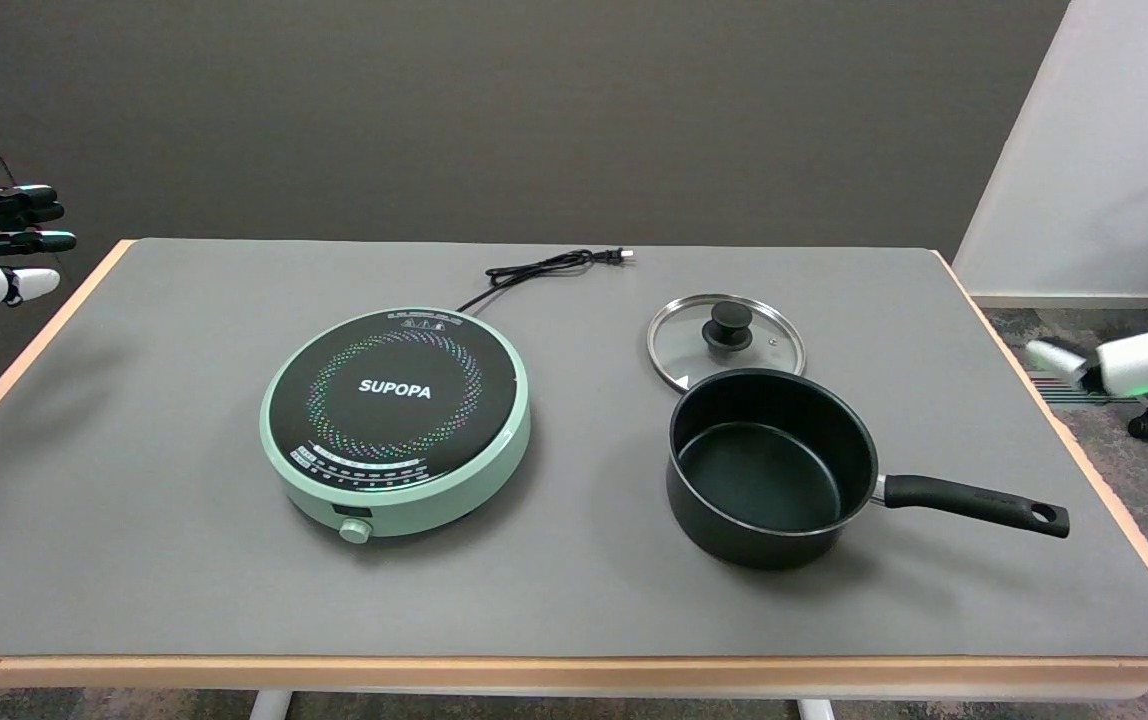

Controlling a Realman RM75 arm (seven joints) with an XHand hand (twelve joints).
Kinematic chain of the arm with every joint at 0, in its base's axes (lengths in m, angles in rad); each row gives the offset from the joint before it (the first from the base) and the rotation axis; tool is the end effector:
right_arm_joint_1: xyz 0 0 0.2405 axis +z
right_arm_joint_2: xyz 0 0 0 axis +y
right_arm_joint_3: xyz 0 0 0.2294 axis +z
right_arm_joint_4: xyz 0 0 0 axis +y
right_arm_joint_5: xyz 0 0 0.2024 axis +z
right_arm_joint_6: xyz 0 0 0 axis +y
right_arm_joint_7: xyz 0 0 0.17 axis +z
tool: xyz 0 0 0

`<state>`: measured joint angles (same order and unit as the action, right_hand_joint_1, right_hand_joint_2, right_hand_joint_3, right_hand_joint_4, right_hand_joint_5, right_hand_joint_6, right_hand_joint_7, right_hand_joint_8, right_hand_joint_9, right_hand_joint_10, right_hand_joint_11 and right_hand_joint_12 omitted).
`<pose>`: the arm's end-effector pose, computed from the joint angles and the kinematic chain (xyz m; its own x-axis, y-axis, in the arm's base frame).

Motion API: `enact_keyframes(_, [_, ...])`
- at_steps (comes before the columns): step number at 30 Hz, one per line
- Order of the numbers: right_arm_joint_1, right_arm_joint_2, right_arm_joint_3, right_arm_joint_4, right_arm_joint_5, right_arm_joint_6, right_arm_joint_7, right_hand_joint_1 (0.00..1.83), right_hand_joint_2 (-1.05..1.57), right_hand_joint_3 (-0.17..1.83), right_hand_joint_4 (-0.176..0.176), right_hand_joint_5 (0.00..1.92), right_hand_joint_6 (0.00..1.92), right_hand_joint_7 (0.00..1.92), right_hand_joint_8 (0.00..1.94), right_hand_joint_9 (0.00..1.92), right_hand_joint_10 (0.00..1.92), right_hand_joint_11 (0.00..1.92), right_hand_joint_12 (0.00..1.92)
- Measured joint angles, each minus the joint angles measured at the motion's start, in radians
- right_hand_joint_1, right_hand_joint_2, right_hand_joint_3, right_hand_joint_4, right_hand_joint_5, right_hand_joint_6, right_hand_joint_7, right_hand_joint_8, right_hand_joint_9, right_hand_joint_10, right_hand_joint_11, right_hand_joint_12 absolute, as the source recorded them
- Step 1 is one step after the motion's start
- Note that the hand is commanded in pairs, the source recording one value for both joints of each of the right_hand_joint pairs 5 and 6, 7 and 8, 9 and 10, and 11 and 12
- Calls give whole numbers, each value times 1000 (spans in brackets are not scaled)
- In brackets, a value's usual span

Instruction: Pick up the soup pot.

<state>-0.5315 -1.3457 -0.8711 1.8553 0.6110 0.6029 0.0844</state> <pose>-0.1030 -0.1701 0.4870 0.8149 0.5609 -0.1460 -0.1866 0.4924 0.8501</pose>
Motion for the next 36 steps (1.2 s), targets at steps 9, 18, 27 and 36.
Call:
enact_keyframes(9, [-1, -85, -200, 11, -9, 118, -219, 1073, -40, 819, -19, 356, 356, 356, 356, 356, 356, 356, 356])
enact_keyframes(18, [-18, -85, -469, 13, -17, 333, -488, 1090, -105, 835, -4, 291, 291, 291, 291, 291, 291, 291, 291])
enact_keyframes(27, [-35, -23, -783, -16, -38, 602, -812, 1105, -174, 908, 3, 292, 292, 292, 292, 292, 292, 292, 292])
enact_keyframes(36, [-41, 33, -1038, -109, -39, 881, -1065, 1114, -244, 968, 22, 260, 260, 260, 260, 260, 260, 260, 260])
